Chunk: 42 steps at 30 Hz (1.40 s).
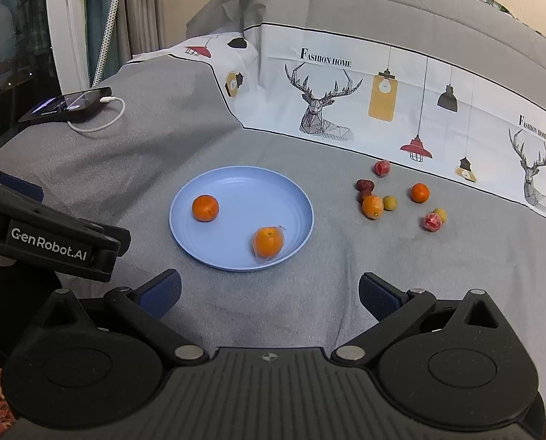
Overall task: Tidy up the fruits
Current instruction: 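Lift both open tools away from the plate, then grasp a red date with the left tool while the right tool grasps a wrapped red fruit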
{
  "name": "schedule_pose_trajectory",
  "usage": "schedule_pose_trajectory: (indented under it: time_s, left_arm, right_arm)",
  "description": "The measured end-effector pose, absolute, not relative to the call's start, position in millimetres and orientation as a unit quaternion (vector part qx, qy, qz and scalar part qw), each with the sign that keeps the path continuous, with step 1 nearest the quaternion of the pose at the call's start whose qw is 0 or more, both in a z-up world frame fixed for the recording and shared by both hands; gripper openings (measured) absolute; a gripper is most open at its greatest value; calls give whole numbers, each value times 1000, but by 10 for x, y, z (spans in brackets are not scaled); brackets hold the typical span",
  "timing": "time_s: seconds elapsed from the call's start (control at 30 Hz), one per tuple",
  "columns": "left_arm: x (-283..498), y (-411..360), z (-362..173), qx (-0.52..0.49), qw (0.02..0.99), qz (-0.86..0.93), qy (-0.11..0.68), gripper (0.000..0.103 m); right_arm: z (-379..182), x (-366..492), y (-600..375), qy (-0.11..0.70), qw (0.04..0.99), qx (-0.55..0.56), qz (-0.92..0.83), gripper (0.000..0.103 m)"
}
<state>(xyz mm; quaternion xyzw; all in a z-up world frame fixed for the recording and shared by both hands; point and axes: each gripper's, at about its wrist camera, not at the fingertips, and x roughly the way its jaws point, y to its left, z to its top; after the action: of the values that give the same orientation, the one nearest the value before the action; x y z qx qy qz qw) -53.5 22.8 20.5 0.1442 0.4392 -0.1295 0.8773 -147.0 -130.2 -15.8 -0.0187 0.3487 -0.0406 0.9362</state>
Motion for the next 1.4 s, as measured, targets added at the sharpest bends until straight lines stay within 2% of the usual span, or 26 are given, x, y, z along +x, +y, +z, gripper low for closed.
schedule_pose_trajectory:
  time_s: [0.97, 1.4]
  left_arm:
    - [-399, 167, 56, 155, 867, -127, 455, 103]
    - [74, -463, 82, 167, 856, -146, 466, 103]
  right_arm:
    - [-326, -1349, -1437, 365, 929, 12, -61, 102]
    - [-516, -1244, -2074, 350, 925, 53, -139, 102]
